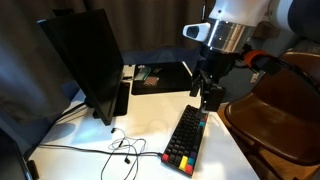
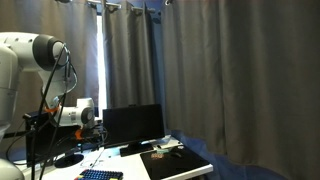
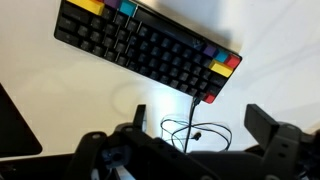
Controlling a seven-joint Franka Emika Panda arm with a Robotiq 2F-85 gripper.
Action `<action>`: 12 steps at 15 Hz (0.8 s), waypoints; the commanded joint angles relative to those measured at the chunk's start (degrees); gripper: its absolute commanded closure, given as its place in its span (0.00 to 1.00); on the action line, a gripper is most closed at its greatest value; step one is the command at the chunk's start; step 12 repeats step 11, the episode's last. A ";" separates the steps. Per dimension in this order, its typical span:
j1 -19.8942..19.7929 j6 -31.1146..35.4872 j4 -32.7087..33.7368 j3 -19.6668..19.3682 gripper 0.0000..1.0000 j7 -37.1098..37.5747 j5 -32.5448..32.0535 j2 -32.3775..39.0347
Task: Press a button on the top left side of the keyboard
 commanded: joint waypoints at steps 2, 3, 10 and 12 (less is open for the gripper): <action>-1.10 -1.09 -2.13 1.18 0.00 -1.59 3.08 -4.58; -1.13 -1.04 -2.34 1.13 0.00 -1.80 3.51 -5.15; -0.88 -0.42 -0.91 0.69 0.00 -0.86 2.24 -3.33; -0.88 -0.42 -0.91 0.69 0.00 -0.86 2.24 -3.33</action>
